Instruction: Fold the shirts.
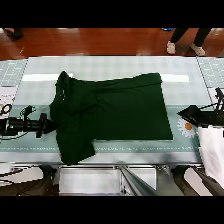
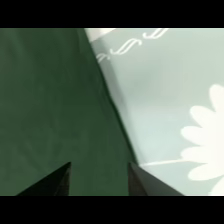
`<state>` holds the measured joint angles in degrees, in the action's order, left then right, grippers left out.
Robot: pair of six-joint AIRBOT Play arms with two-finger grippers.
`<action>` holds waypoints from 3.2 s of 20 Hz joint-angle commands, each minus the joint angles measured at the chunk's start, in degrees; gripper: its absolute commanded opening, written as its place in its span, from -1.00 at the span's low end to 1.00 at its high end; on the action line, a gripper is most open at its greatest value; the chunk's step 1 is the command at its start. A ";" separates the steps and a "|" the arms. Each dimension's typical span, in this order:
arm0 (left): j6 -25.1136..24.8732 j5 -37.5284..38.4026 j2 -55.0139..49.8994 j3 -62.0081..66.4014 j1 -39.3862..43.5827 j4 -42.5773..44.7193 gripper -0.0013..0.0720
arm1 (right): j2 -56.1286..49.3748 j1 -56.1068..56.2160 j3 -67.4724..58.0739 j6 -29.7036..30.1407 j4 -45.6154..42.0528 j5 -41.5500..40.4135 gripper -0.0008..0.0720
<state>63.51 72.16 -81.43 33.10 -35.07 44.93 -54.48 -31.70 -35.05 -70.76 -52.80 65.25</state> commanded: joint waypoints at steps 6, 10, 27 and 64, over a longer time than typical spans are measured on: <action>-1.53 4.85 0.17 5.40 1.81 0.04 -0.91 | 0.04 -0.04 -0.37 -13.31 -21.97 3.61 0.14; -1.53 4.79 0.17 5.66 1.84 0.04 -0.92 | -1.40 -0.02 4.63 -10.12 -15.56 7.82 0.14; -1.53 0.26 0.15 5.62 4.28 -1.55 -0.91 | -20.35 4.39 5.40 4.81 7.23 2.21 -0.28; 29.44 -1.09 58.05 66.88 32.83 41.42 -0.92 | 26.32 9.60 -62.86 -12.66 -14.67 15.87 -0.92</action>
<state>88.62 69.34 -24.27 100.84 -4.69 77.97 -29.10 -22.13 -100.92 -82.32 -66.85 78.56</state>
